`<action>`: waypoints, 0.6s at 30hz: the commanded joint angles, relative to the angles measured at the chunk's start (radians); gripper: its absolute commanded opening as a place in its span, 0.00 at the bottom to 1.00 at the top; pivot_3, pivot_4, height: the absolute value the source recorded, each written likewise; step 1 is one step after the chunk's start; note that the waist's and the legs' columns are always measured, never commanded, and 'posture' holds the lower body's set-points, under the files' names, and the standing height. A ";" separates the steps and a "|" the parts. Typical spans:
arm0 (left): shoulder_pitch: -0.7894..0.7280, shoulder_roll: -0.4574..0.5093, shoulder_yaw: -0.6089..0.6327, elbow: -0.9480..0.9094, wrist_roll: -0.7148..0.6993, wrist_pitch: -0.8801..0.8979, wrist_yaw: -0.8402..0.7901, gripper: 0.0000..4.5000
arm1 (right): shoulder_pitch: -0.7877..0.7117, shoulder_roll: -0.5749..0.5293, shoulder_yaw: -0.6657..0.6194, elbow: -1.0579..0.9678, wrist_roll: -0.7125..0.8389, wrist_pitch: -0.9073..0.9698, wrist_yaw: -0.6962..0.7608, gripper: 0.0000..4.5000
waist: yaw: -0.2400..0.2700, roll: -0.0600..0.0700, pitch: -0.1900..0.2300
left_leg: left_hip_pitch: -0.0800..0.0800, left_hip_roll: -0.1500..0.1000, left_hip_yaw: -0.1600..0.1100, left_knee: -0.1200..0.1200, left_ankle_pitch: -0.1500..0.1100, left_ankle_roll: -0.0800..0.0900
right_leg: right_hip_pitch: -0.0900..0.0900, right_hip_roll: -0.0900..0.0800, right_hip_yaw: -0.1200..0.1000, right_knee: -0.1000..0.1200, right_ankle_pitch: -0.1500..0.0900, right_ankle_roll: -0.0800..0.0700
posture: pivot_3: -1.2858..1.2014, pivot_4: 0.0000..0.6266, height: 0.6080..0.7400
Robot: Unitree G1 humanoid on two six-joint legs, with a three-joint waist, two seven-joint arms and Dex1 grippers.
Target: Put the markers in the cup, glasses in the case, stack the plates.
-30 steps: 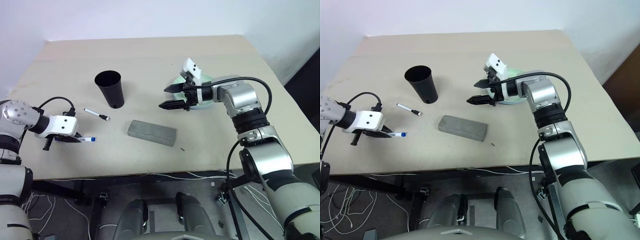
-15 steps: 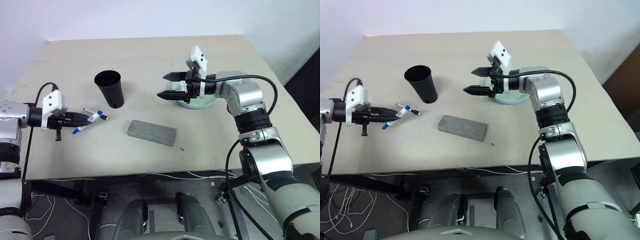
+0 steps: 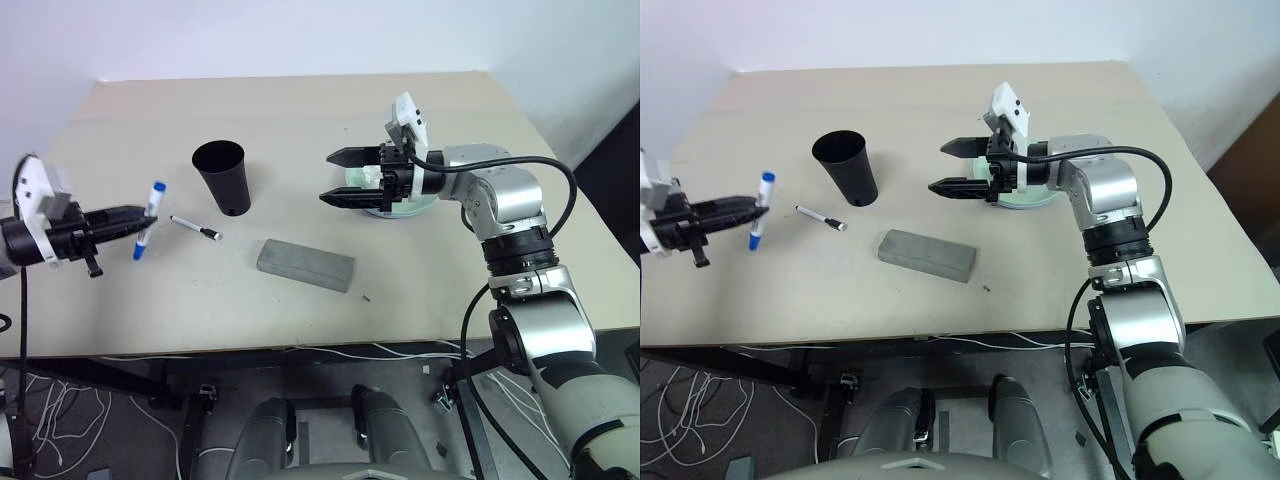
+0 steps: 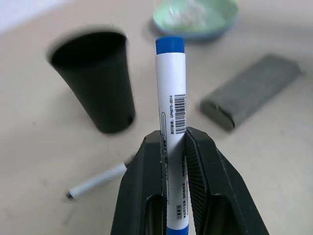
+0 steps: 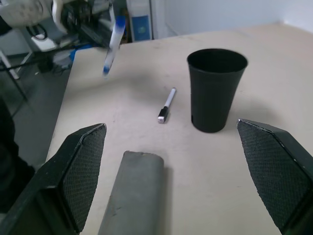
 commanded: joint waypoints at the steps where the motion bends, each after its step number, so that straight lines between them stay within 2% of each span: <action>1: 0.010 -0.014 0.075 -0.100 -0.067 0.050 0.073 0.06 | -0.025 -0.002 -0.009 -0.028 0.021 0.016 0.002 1.00 | -0.001 0.000 0.000 | 0.000 0.000 0.000 0.000 0.000 0.000 | 0.000 0.000 0.000 0.000 0.000 0.000 | 0.52 0.24 0.95; 10: 0.054 -0.060 0.143 -0.217 -0.144 0.116 0.195 0.06 | -0.023 -0.010 -0.019 -0.046 0.017 0.018 -0.036 1.00 | -0.001 0.000 0.000 | 0.000 0.000 0.000 0.000 0.000 0.000 | 0.000 0.000 0.000 0.000 0.000 0.000 | 0.52 0.24 0.95; 18: 0.018 -0.093 0.135 -0.242 -0.178 0.122 0.251 0.06 | -0.018 -0.023 -0.040 -0.066 0.034 0.017 -0.057 1.00 | -0.001 0.000 0.000 | 0.000 0.000 0.000 0.000 0.000 0.000 | 0.001 0.000 0.000 -0.001 0.000 0.000 | 0.52 0.24 0.95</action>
